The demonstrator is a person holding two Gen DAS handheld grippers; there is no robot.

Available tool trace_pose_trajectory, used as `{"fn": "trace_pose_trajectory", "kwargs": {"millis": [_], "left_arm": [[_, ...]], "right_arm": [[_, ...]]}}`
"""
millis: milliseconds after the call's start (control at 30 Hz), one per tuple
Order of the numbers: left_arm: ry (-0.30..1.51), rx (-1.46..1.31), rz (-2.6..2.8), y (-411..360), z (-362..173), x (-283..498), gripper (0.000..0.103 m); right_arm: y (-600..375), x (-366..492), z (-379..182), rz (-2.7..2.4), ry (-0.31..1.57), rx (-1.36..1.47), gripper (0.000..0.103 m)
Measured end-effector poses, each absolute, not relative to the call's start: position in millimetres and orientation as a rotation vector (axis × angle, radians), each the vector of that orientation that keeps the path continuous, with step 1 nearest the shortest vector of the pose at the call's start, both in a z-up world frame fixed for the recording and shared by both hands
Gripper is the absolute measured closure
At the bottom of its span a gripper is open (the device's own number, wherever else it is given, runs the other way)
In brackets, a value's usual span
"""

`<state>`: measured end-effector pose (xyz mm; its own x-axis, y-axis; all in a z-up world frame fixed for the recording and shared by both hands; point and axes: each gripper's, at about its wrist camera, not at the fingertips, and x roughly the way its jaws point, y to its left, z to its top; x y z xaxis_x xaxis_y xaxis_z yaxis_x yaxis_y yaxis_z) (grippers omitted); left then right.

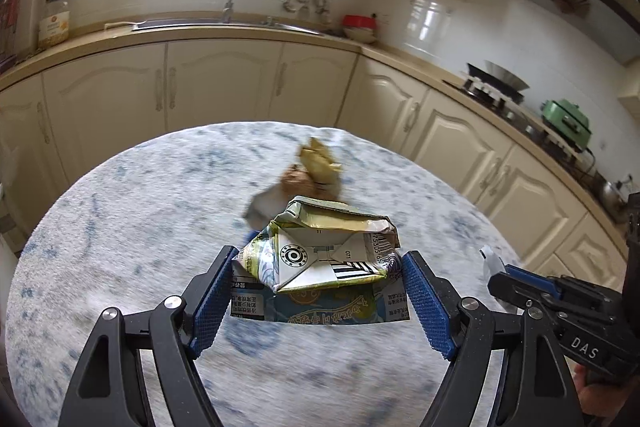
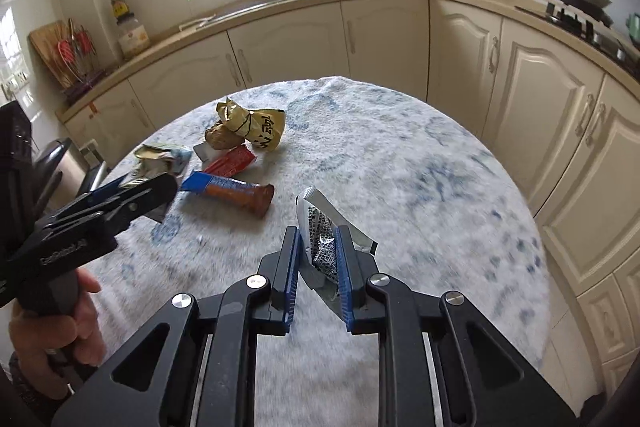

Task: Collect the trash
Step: 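Carry the wrapper and silver packet from the table toward the blue wastebasket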

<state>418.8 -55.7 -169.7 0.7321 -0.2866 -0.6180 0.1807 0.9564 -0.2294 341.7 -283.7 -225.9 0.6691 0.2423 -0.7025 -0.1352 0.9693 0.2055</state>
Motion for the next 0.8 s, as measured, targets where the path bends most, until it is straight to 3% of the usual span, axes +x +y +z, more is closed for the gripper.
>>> {"fn": "trace_pose_trajectory", "kwargs": {"millis": [433,800], "left_arm": [[0.703,-0.067,-0.44,-164,-140,390,0.026],[0.726,0.046,-0.701,-323,-132,380,0.026]], "right_arm": [[-384,260,-201,0.116,0.701,0.285,0.086],[-527,173,-201,-0.175,0.635,0.412,0.086]]}}
